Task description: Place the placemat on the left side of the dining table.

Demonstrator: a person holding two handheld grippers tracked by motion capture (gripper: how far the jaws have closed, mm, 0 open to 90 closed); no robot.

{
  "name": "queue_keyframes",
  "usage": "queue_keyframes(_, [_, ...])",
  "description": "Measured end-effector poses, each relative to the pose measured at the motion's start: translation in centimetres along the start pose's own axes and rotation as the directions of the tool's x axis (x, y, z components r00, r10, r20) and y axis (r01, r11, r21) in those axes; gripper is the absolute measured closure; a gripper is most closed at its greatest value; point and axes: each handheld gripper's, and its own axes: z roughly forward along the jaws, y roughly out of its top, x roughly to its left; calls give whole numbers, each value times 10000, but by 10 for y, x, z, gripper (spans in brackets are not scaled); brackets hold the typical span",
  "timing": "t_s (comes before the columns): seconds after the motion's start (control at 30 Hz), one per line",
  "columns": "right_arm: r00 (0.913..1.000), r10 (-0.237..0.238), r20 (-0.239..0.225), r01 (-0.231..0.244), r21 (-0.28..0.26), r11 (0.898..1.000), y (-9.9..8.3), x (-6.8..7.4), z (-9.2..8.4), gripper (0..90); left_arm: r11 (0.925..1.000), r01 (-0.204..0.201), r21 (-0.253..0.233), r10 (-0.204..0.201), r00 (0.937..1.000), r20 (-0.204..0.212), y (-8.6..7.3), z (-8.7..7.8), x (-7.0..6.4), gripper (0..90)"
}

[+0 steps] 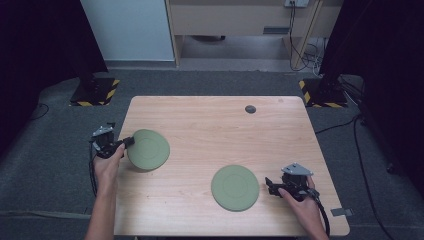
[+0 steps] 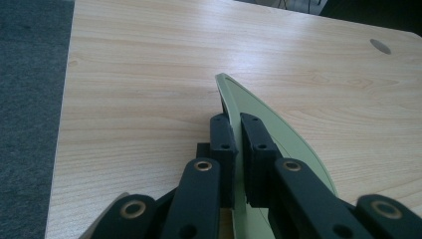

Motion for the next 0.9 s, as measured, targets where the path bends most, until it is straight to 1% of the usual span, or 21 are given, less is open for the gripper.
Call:
queue_keyframes(0.3, [10000,6,-23,-5,40,10000,0,0,0,77,9998,-115,157,120,9995,-281,-1,1,2,847])
queue_keyframes(0.5, [10000,-39,-42,39,76,10000,0,1,0,78,9996,-77,281,88,9991,-418,-5,4,6,844])
queue_keyframes(0.6, [10000,-33,-48,33,89,10000,0,1,0,77,9995,-12,324,31,9983,-589,-6,4,9,845])
queue_keyframes(0.7, [10000,-66,-59,67,111,9999,-1,1,0,77,9993,21,365,2,9980,-626,-7,4,11,845])
queue_keyframes(0.8, [10000,-78,-61,79,123,9999,-1,1,1,77,9991,-49,418,78,9976,-686,-8,6,11,844])
queue_keyframes(0.83, [10000,-60,-62,61,130,9999,-1,1,1,77,9988,-162,471,198,9968,-768,-8,6,10,843])
queue_keyframes(0.87, [10000,-62,-70,63,127,9999,-1,1,1,77,9984,-238,513,282,9958,-872,-8,7,10,831])
queue_keyframes(0.9, [10000,-62,-70,63,127,9999,-1,1,1,77,9984,-238,513,282,9958,-872,-8,7,10,818])
